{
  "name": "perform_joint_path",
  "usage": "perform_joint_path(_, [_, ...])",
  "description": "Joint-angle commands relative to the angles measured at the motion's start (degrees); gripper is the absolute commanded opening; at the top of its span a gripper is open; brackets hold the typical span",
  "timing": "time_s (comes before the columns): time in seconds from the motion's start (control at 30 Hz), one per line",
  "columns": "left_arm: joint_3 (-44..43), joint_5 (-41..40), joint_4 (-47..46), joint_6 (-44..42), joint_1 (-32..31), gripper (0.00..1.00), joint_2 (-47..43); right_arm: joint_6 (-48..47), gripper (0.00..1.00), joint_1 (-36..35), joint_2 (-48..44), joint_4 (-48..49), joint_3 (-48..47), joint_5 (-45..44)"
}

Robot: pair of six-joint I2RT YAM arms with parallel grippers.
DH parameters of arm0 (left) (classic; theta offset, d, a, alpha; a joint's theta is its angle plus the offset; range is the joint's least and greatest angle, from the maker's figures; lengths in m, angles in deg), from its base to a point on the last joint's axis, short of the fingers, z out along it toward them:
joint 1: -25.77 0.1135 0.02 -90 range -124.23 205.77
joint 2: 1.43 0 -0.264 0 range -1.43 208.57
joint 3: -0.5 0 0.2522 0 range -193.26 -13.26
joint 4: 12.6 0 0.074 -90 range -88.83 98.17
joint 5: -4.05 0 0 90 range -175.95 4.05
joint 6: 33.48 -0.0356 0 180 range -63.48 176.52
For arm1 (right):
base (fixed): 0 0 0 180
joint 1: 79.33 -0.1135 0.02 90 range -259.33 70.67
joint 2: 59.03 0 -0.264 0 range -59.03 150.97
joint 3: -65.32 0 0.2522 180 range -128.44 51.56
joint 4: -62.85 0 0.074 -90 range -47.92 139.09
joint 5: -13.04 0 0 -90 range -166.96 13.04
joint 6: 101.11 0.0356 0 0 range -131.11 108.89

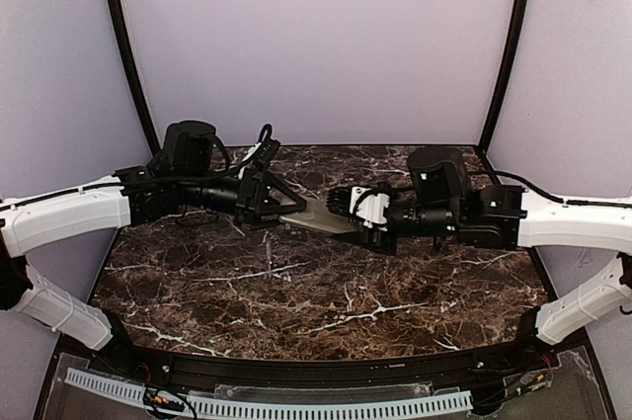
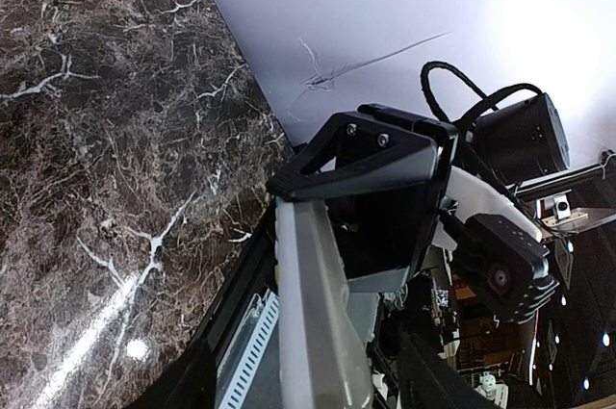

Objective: Unload the batteries from the remote control

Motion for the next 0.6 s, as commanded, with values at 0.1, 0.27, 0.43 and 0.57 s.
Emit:
perform_joint_path(0.1, [0.4, 1.7, -0.9, 0.5, -0.3, 0.60, 1.1, -0.8, 0.00, -1.3, 1.0, 4.0, -1.1, -1.7])
perform_joint_path(0.27, [0.6, 1.6, -0.7, 0.5, -0.4, 0.59, 1.5, -1.5, 0.00, -1.6, 2.0, 4.2, -1.2, -2.9])
perform_joint_path(0.43, [0.7, 1.5, -0.7, 0.6, -0.4, 0.55, 2.0, -1.6, 0.00, -1.8, 2.5, 4.4, -1.2, -3.6])
perform_joint_path(0.57, [0.7, 1.6, -0.7, 0.8, -0.5, 0.53, 2.2, -1.7, 0.00, -1.9, 2.7, 4.6, -1.1, -4.1])
